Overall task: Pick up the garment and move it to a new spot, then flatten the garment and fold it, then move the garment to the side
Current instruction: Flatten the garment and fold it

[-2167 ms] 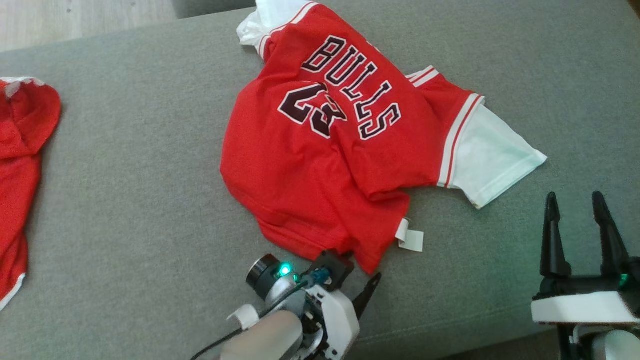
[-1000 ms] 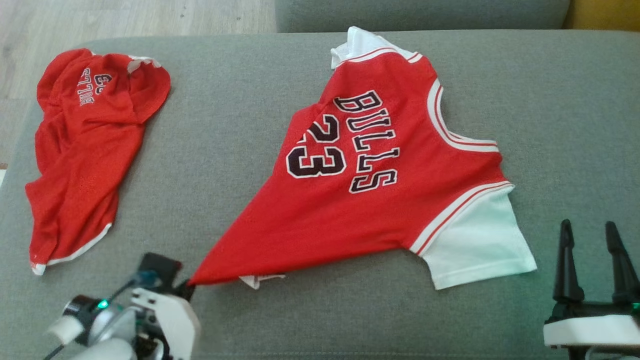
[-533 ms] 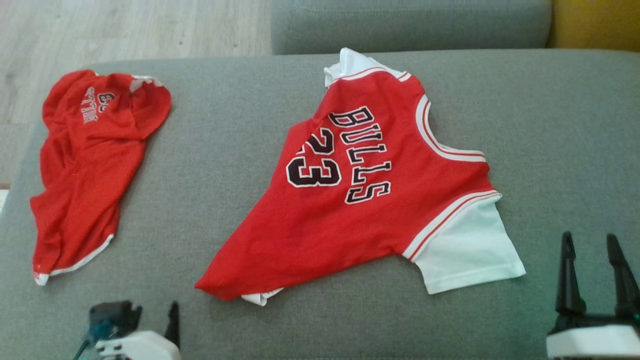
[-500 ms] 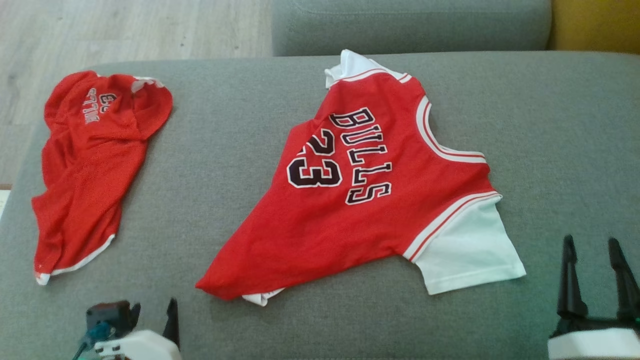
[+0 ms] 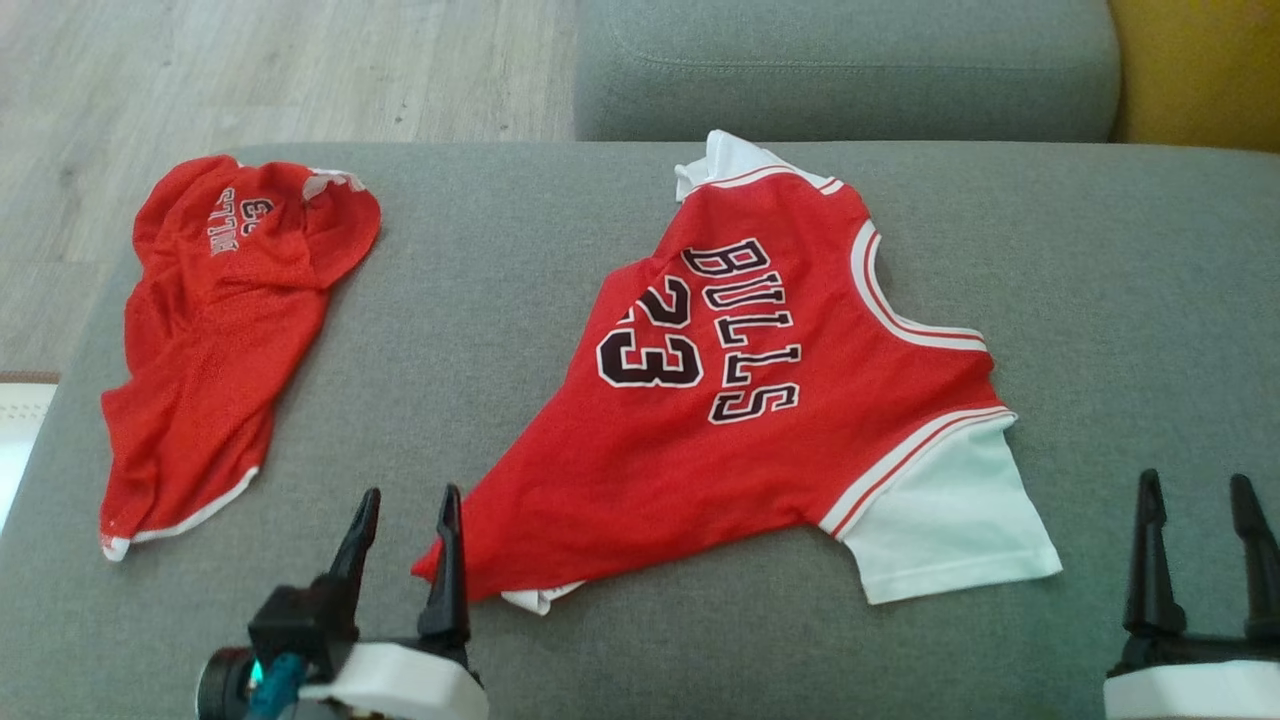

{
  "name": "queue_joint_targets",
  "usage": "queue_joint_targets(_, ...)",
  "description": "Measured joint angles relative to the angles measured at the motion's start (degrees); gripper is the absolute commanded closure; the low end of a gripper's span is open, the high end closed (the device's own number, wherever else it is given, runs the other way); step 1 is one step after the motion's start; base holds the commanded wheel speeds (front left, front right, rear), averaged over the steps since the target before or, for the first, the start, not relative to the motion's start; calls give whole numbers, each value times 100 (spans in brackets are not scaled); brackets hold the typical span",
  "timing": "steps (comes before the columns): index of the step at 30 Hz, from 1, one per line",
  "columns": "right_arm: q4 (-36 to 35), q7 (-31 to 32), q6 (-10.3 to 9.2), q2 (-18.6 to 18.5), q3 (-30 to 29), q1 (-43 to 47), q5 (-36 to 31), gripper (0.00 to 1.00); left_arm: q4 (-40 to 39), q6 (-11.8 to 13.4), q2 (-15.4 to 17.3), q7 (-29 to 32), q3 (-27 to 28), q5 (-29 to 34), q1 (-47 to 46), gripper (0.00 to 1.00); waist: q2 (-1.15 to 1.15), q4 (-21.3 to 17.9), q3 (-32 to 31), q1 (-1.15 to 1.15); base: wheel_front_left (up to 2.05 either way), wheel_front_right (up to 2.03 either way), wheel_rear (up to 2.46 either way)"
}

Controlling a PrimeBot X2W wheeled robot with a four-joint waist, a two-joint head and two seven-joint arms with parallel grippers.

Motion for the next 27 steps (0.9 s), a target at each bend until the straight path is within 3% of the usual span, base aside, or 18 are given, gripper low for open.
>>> queue_joint_targets(6, 93, 0, 0, 0, 81, -3, -26, 0, 219, -850, -612, 0, 808, 760, 227, 0, 0, -58, -30, 0, 0, 0, 0)
queue_joint_targets(12, 372, 1, 0, 0, 205, -5, -102, 0, 400, -1423, -935, 0, 1370, 1173, 297, 0, 0, -99, -29, 0, 0, 0, 0)
queue_joint_targets(27, 579, 1, 0, 0, 448, -8, -102, 0, 403, -1825, -1109, 0, 1734, 1558, 324, 0, 0, -61, -9, 0, 0, 0, 0)
